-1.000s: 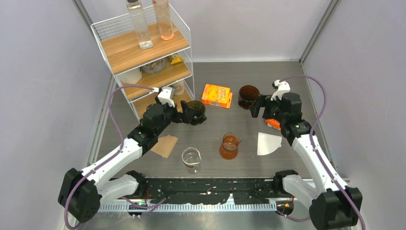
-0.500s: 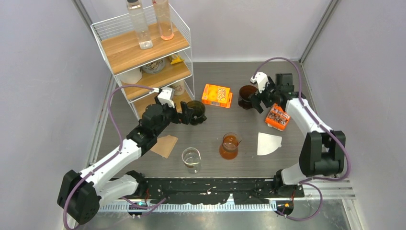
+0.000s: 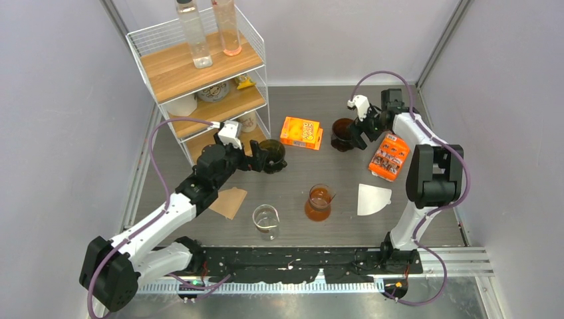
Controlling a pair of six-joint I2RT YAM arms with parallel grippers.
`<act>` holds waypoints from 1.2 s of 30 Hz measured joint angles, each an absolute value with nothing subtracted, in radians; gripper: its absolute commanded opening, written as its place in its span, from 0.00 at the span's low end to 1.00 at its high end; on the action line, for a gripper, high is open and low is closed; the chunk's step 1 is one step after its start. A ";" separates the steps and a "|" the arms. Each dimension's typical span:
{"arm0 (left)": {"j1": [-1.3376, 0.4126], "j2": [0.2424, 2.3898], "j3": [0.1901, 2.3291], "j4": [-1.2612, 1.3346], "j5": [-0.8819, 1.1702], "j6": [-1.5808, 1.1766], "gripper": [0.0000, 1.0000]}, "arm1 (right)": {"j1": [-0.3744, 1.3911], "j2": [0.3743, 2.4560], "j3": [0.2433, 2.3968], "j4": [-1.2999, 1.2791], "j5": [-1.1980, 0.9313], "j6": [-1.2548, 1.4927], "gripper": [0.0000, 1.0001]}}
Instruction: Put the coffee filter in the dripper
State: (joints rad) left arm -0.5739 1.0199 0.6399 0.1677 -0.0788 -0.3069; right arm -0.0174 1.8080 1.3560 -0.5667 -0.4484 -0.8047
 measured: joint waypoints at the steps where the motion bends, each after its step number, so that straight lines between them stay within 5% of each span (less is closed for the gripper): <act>1: -0.574 1.020 0.640 0.168 -0.079 -0.307 0.99 | -0.017 1.817 1.360 -0.568 -0.452 -0.804 0.90; 9: -0.574 1.034 0.640 0.166 -0.096 -0.310 0.99 | -0.017 1.853 1.365 -0.583 -0.463 -0.794 0.78; 36: -0.574 1.043 0.643 0.163 -0.102 -0.333 0.99 | -0.017 1.872 1.365 -0.599 -0.467 -0.780 0.18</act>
State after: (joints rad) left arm -0.5739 1.0431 0.6430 0.1631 -0.1020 -0.3332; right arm -0.0174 1.8725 1.3655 -0.5987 -0.4671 -0.7795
